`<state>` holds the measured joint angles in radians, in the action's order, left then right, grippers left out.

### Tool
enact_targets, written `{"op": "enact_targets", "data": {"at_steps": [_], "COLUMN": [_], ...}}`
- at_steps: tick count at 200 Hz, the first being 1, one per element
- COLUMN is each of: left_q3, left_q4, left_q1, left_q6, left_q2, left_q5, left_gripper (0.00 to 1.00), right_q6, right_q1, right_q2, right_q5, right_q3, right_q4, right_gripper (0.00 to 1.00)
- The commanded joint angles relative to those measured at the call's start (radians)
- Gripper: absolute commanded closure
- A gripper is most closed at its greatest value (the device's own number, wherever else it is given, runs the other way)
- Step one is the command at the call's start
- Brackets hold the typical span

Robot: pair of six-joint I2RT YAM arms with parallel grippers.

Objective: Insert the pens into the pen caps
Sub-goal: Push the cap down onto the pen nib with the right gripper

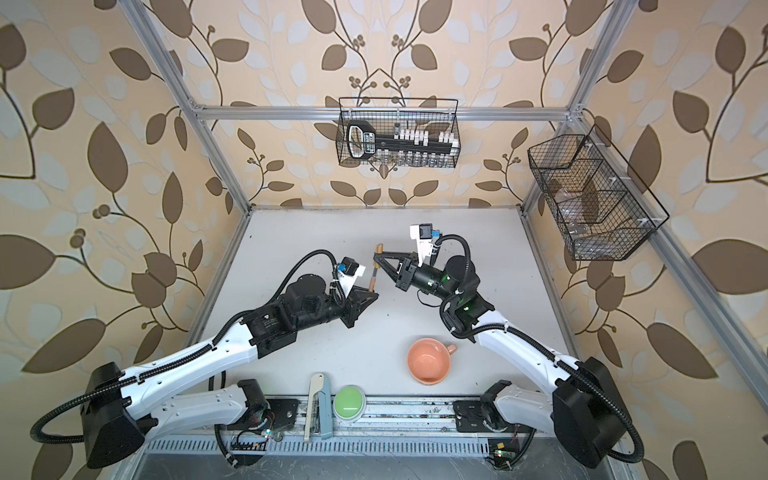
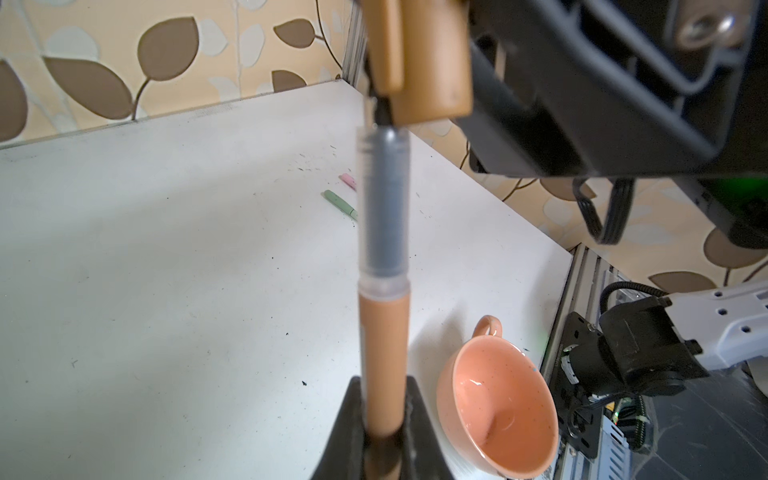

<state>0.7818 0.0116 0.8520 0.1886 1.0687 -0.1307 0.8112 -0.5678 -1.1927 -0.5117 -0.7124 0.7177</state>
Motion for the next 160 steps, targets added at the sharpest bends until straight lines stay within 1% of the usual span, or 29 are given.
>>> {"op": "enact_targets", "data": {"at_steps": [1,33,86,116,137,160], "left_q3": [0.023,0.028,0.020,0.022,0.021,0.019], "left_q4": [0.086,0.095,0.087,0.092,0.091,0.081], "left_q1": [0.009,0.009,0.009,0.009,0.009,0.009], "left_q6": [-0.012,-0.013,-0.017,-0.012,-0.007,-0.001], "left_q2": [-0.023,-0.016,-0.038,-0.047,-0.041,-0.033], "left_q5": [-0.014,-0.024,-0.009,-0.023,-0.032,-0.038], "left_gripper": [1.00,1.00,1.00,1.00,1.00,1.00], "right_q6": [0.037,0.033,-0.021,-0.058,-0.067,-0.108], "right_q1": [-0.022,-0.033,-0.031,-0.029,-0.020,-0.011], "right_q2": [-0.026,-0.027,0.002,0.016,0.012,0.010], "right_q5": [0.007,0.031,0.055,0.085,0.069,0.058], "right_q3": [0.026,0.037,0.031,0.032,-0.011,-0.083], "right_q4": [0.070,0.099,0.012,-0.022,-0.024,-0.074], "right_gripper": [1.00,1.00,1.00,1.00,1.00,1.00]}}
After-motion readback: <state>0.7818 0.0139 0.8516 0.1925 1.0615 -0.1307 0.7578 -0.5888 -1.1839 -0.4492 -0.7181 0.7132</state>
